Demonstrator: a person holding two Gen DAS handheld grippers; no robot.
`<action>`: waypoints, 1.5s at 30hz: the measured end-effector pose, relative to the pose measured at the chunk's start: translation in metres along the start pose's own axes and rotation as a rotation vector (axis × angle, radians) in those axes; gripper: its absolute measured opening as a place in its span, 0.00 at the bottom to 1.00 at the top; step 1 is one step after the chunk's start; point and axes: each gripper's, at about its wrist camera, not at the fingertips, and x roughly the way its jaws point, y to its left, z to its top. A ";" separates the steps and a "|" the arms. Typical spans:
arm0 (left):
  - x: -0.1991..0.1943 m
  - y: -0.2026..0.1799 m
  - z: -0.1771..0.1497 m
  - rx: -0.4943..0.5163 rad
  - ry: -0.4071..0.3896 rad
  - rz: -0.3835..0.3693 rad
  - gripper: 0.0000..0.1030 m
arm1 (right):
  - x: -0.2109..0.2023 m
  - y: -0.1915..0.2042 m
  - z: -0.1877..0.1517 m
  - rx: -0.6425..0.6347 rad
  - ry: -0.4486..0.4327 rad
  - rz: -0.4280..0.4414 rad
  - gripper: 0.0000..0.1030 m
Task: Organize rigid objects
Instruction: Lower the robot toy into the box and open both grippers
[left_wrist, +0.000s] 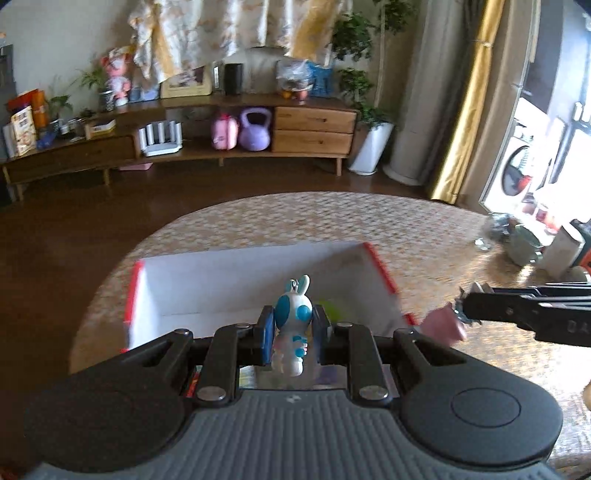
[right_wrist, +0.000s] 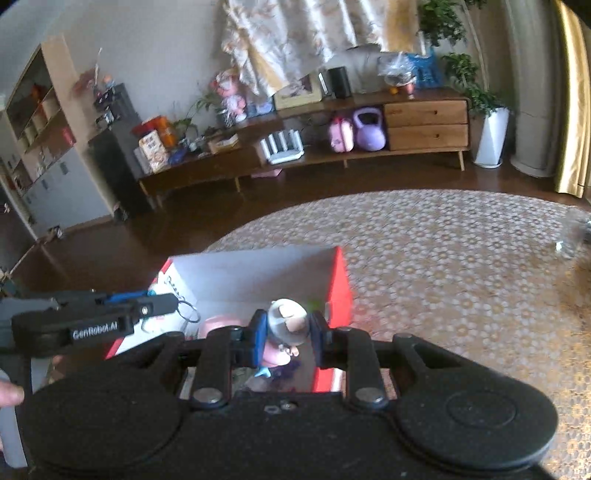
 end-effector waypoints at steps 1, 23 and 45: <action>0.004 0.006 -0.001 -0.004 0.010 0.010 0.20 | 0.005 0.005 -0.001 -0.006 0.010 0.003 0.22; 0.102 0.052 -0.019 0.032 0.203 0.156 0.20 | 0.100 0.058 -0.036 -0.100 0.181 0.042 0.22; 0.063 0.037 -0.027 0.049 0.195 0.102 0.21 | 0.073 0.065 -0.038 -0.120 0.217 0.030 0.33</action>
